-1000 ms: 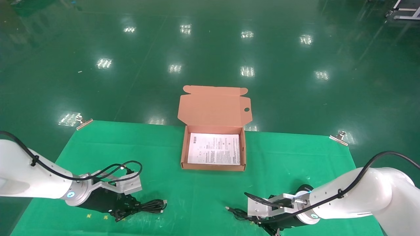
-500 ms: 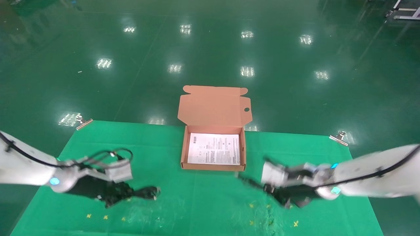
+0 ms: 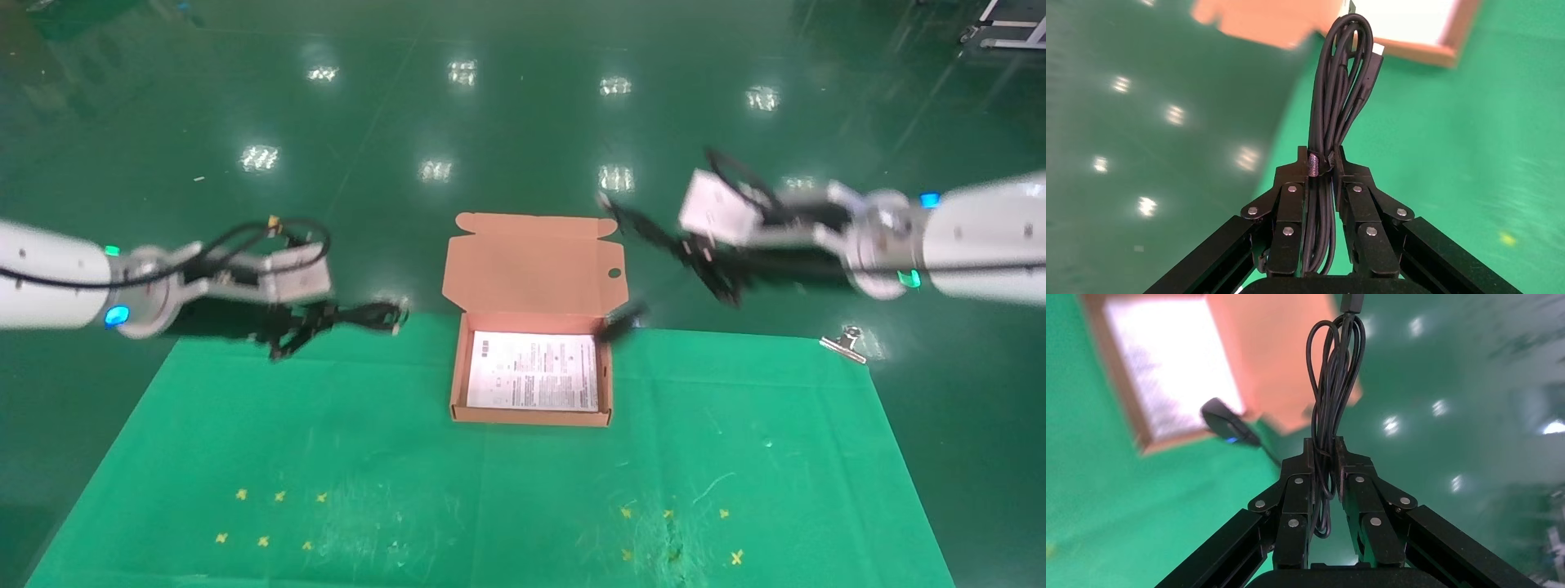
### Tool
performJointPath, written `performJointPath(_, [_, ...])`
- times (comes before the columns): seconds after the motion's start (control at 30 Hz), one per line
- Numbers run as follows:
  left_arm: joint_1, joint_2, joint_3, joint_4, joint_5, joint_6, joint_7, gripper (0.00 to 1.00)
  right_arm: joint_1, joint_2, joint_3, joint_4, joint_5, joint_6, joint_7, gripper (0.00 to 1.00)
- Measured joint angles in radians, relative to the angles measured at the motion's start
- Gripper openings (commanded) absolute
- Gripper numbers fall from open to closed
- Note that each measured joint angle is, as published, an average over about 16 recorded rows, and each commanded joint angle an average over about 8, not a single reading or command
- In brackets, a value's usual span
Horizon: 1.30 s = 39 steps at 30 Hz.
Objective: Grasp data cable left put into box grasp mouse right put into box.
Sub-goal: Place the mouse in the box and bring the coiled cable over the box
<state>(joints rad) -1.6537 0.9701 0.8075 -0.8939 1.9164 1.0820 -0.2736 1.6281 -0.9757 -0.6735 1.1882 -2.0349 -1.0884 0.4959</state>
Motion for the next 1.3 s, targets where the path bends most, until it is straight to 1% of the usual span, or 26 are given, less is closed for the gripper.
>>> performJointPath(0.13, [-0.029, 0.014, -0.005, -0.048, 0.037, -0.042, -0.038, 0.00, 0.056, -0.046, 0.018, -0.027, 0.015, 0.034, -0.014, 0.00])
performJointPath(0.27, [-0.059, 0.040, -0.010, -0.063, 0.072, -0.089, -0.058, 0.00, 0.105, -0.100, 0.034, -0.081, 0.041, 0.076, -0.051, 0.00])
performJointPath(0.47, [-0.101, 0.089, -0.015, -0.038, 0.114, -0.154, -0.067, 0.00, 0.164, -0.179, 0.049, -0.188, 0.081, 0.133, -0.128, 0.00])
performJointPath(0.7, [-0.132, 0.132, -0.018, 0.005, 0.138, -0.204, -0.066, 0.00, 0.208, -0.246, 0.058, -0.289, 0.126, 0.163, -0.208, 0.00])
performJointPath(0.97, [-0.134, 0.137, -0.018, 0.020, 0.144, -0.213, -0.068, 0.00, 0.215, -0.286, 0.057, -0.345, 0.158, 0.163, -0.261, 0.00])
performJointPath(1.13, [-0.121, 0.120, -0.013, 0.009, 0.156, -0.200, -0.084, 0.00, 0.198, -0.300, 0.048, -0.366, 0.161, 0.159, -0.276, 0.00])
performJointPath(1.3, [-0.101, 0.095, -0.004, -0.015, 0.182, -0.177, -0.122, 0.00, 0.168, -0.312, 0.035, -0.387, 0.157, 0.155, -0.279, 0.00])
